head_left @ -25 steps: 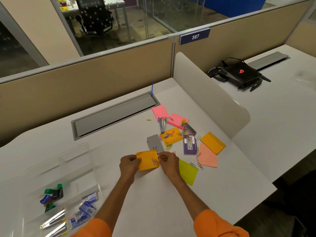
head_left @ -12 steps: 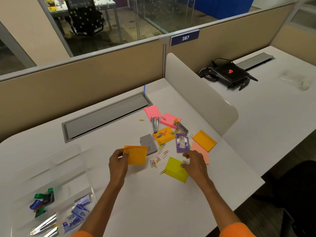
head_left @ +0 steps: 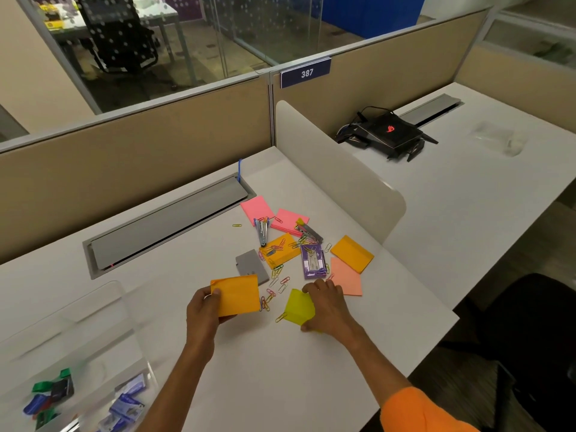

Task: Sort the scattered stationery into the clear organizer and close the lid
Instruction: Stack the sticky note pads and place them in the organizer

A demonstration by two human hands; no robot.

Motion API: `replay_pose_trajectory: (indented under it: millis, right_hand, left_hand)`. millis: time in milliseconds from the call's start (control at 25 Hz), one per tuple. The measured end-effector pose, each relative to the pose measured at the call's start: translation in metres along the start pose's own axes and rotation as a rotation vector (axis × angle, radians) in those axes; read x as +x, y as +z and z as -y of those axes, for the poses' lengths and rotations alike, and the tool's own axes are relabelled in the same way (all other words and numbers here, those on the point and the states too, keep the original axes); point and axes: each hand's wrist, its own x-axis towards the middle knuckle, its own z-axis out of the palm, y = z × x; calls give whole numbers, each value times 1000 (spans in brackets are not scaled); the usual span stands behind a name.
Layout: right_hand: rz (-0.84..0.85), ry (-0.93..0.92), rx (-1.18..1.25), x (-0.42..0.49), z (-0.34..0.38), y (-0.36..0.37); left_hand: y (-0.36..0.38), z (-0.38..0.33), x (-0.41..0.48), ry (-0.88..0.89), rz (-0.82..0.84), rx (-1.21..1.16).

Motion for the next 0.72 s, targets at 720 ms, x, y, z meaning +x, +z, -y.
replay_pose_trajectory:
  millis: [720]
  right_hand:
    - [8, 67, 13, 8, 5, -11]
  left_hand:
    - [0, 7, -3, -49, 48, 15]
